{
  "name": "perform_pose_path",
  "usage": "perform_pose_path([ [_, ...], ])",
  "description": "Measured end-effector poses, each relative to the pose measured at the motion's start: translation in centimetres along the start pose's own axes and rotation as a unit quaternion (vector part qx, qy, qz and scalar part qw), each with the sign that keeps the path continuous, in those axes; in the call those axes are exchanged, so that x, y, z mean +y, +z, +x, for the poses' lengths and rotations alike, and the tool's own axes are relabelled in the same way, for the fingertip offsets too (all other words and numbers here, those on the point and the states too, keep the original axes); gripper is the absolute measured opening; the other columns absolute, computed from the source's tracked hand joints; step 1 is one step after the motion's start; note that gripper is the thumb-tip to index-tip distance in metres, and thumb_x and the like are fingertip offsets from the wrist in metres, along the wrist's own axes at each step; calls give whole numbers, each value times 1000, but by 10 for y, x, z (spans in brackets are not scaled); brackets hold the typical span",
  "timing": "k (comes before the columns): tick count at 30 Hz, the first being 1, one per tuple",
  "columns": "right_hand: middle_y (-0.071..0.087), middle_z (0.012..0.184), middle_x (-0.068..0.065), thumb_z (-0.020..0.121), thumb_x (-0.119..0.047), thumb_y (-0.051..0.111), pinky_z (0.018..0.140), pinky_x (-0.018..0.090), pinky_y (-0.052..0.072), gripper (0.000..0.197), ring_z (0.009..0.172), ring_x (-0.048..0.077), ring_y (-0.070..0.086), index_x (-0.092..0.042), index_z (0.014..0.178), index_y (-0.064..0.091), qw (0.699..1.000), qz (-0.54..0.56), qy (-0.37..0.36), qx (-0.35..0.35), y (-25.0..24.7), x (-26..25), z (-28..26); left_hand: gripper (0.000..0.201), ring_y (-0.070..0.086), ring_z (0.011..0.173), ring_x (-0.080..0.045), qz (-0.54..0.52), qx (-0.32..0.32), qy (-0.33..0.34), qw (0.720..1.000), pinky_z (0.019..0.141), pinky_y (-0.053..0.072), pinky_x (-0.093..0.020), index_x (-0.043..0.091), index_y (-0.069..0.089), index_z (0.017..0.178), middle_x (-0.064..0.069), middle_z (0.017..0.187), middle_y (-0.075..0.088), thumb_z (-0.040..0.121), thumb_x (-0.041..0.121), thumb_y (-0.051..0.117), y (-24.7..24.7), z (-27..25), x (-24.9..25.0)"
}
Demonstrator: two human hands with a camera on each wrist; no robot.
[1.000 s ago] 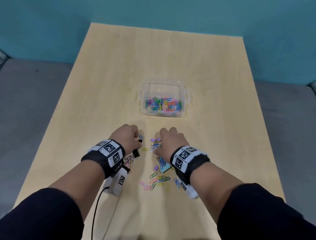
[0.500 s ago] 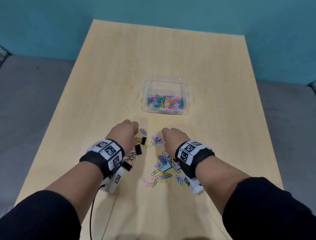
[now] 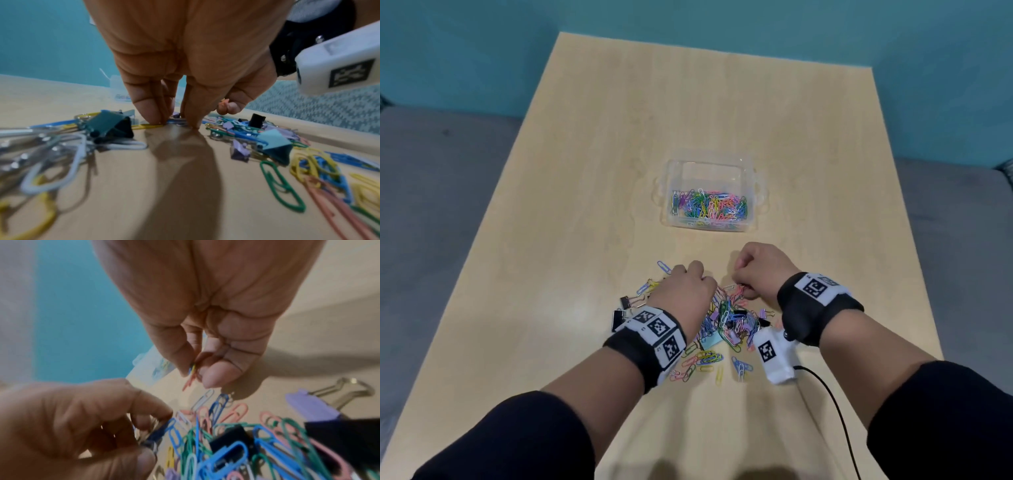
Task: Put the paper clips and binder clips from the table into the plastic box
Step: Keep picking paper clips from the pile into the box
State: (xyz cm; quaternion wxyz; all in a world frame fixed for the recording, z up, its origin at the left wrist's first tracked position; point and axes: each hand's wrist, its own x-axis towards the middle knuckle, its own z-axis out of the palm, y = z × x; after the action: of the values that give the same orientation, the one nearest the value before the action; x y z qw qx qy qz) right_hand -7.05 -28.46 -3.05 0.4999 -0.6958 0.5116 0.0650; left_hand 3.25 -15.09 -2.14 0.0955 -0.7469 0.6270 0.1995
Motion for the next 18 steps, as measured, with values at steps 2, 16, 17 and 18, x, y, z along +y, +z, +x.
perform_pose_path([
  [2, 59, 67, 15, 77, 5, 62, 60, 41, 55, 19, 49, 24, 58, -11, 70, 55, 998, 56, 18, -3, -9, 3, 0, 46, 45, 99, -32, 13, -3, 9, 1000, 70, 38, -35, 7, 44, 117, -13, 115, 42, 73, -2, 55, -3, 1, 2],
  [16, 53, 65, 15, 82, 10, 62, 47, 27, 52, 22, 47, 19, 55, -8, 73, 52, 970, 242, -20, 6, -47, -40, 13, 49, 43, 104, -31, 18, -35, 15, 999, 81, 43, -39, 7, 40, 119, -12, 117, 41, 72, -3, 49, 0, -5, 4],
  [17, 54, 66, 15, 81, 9, 63, 49, 29, 54, 22, 47, 19, 56, -8, 73, 52, 974, 223, -29, 19, -48, -48, 18, 48, 44, 104, -31, 25, -37, 21, 999, 81, 42, -39, 7, 40, 119, -13, 117, 42, 73, -3, 48, 0, -5, 5],
  [18, 55, 68, 15, 80, 7, 64, 52, 31, 56, 21, 48, 19, 57, -9, 73, 52, 979, 196, -36, 34, -49, -56, 24, 48, 45, 104, -30, 33, -38, 29, 998, 81, 41, -40, 6, 40, 121, -14, 117, 43, 74, -3, 46, 1, -6, 6],
])
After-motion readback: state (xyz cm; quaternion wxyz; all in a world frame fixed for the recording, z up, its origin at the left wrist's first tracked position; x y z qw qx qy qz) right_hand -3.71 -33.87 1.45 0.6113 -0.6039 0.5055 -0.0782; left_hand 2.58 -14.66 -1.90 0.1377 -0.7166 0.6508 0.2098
